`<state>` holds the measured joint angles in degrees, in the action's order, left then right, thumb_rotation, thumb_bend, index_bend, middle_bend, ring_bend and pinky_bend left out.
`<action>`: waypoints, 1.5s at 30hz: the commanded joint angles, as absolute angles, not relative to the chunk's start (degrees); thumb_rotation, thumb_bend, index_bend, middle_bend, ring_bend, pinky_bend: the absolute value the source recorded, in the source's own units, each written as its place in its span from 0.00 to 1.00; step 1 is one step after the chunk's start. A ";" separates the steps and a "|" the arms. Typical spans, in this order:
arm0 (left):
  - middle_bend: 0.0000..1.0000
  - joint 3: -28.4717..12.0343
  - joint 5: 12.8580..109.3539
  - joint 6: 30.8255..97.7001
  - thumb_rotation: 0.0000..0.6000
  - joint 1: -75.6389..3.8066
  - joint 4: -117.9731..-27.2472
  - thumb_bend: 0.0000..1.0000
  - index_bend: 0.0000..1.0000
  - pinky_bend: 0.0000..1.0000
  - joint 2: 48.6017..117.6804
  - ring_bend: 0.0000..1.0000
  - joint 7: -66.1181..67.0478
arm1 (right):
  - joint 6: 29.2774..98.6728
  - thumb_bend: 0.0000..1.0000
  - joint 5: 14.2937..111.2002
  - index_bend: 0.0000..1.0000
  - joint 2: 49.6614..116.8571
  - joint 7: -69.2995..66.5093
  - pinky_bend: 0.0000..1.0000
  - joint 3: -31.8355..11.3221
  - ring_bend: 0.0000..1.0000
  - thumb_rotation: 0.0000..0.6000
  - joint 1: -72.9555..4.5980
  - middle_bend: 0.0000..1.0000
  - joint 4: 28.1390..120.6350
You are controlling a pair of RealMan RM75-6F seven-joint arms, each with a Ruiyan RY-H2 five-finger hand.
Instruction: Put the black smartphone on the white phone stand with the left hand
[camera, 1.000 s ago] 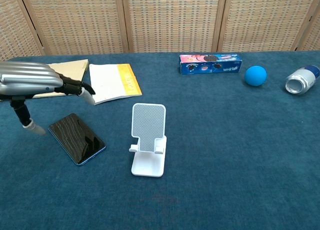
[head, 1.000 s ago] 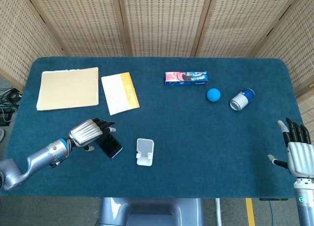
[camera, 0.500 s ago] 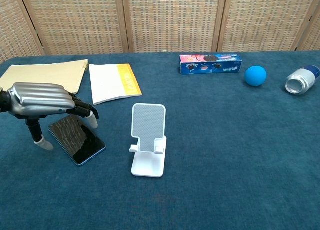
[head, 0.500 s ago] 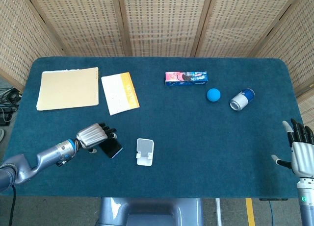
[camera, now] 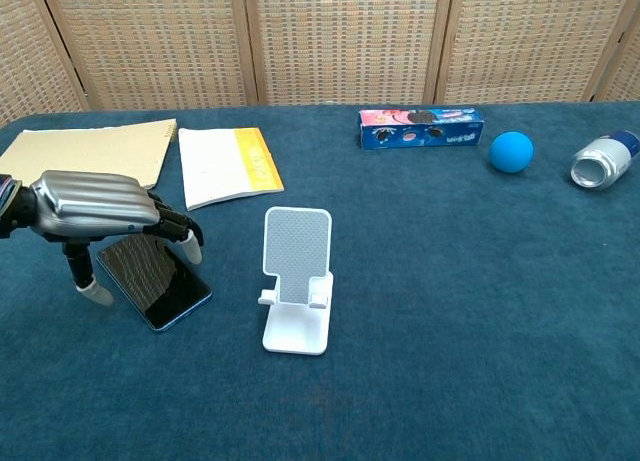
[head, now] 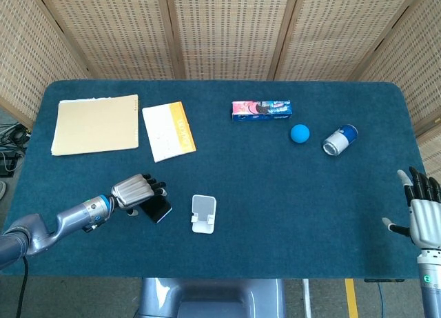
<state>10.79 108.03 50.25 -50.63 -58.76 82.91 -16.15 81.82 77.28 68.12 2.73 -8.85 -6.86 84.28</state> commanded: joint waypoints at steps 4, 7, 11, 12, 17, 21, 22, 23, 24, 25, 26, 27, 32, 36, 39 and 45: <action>0.19 11.74 108.03 50.33 1.00 -51.24 -57.57 0.00 0.25 0.28 83.95 0.27 -15.85 | 81.84 0.00 77.13 0.00 68.08 2.76 0.00 -8.88 0.00 1.00 -6.83 0.00 84.33; 0.19 12.05 107.80 50.61 1.00 -51.19 -56.78 0.00 0.26 0.27 84.54 0.27 -15.71 | 81.87 0.00 77.03 0.00 68.10 2.83 0.00 -8.91 0.00 1.00 -6.83 0.00 84.25; 0.20 12.60 107.47 50.92 1.00 -51.00 -55.03 0.00 0.28 0.27 85.63 0.27 -15.89 | 81.71 0.00 77.02 0.00 68.01 2.59 0.00 -8.87 0.00 1.00 -6.84 0.00 84.36; 0.21 12.71 107.42 51.10 1.00 -50.96 -54.70 0.00 0.28 0.27 85.81 0.28 -16.01 | 81.69 0.00 77.03 0.00 68.00 2.56 0.00 -8.85 0.00 1.00 -6.84 0.00 84.36; 0.27 13.22 107.32 52.76 1.00 -50.44 -52.89 0.00 0.36 0.29 86.71 0.32 -16.43 | 81.58 0.00 77.06 0.00 68.07 2.64 0.00 -8.76 0.00 1.00 -6.89 0.00 84.28; 0.31 13.52 107.09 54.24 1.00 -49.86 -51.16 0.00 0.41 0.33 87.62 0.35 -17.12 | 81.35 0.00 77.11 0.00 68.09 2.65 0.00 -8.65 0.00 1.00 -6.98 0.00 84.37; 0.33 13.59 107.15 54.82 1.00 -49.70 -50.65 0.00 0.43 0.33 87.85 0.36 -17.14 | 81.32 0.00 77.12 0.00 68.09 2.66 0.00 -8.62 0.00 1.00 -6.98 0.00 84.38; 0.35 13.61 107.20 55.45 1.00 -49.55 -50.28 0.00 0.45 0.34 87.99 0.38 -17.18 | 81.27 0.00 77.13 0.00 68.07 2.60 0.00 -8.60 0.00 1.00 -7.00 0.00 84.43; 0.37 13.66 107.25 56.04 1.00 -49.40 -49.97 0.00 0.47 0.35 88.10 0.40 -17.37 | 81.27 0.00 77.14 0.00 68.05 2.53 0.00 -8.60 0.00 1.00 -7.00 0.00 84.48; 0.40 13.72 107.27 56.77 1.00 -49.20 -49.65 0.00 0.49 0.36 88.17 0.42 -17.69 | 81.26 0.00 77.15 0.00 68.02 2.55 0.00 -8.57 0.00 1.00 -6.99 0.00 84.49; 0.42 13.78 107.30 57.05 1.00 -49.14 -49.50 0.00 0.52 0.37 88.20 0.44 -17.85 | 81.27 0.00 77.16 0.00 68.02 2.58 0.00 -8.57 0.00 1.00 -6.98 0.00 84.50; 0.43 13.86 107.35 57.67 1.00 -49.00 -49.25 0.00 0.53 0.38 88.21 0.45 -18.15 | 81.29 0.00 77.18 0.00 68.00 2.58 0.00 -8.55 0.00 1.00 -6.98 0.00 84.54; 0.47 13.95 107.60 60.43 1.00 -48.48 -48.33 0.00 0.56 0.43 88.11 0.48 -18.83 | 81.30 0.00 77.31 0.00 67.89 2.58 0.00 -8.47 0.00 1.00 -6.98 0.00 84.76; 0.48 13.76 107.92 63.00 1.00 -48.24 -48.05 0.00 0.57 0.44 87.36 0.49 -18.36 | 81.28 0.00 77.31 0.00 67.79 2.48 0.00 -8.43 0.00 1.00 -6.95 0.00 84.93; 0.48 13.43 108.39 64.83 1.00 -48.43 -48.56 0.00 0.58 0.44 86.22 0.49 -16.85 | 81.28 0.00 77.38 0.00 67.70 2.40 0.00 -8.37 0.00 1.00 -6.93 0.00 85.05; 0.48 12.09 109.31 68.85 1.00 -49.17 -51.49 0.00 0.58 0.45 82.94 0.49 -12.90 | 81.22 0.00 77.47 0.00 67.53 2.07 0.00 -8.32 0.00 1.00 -6.92 0.00 85.22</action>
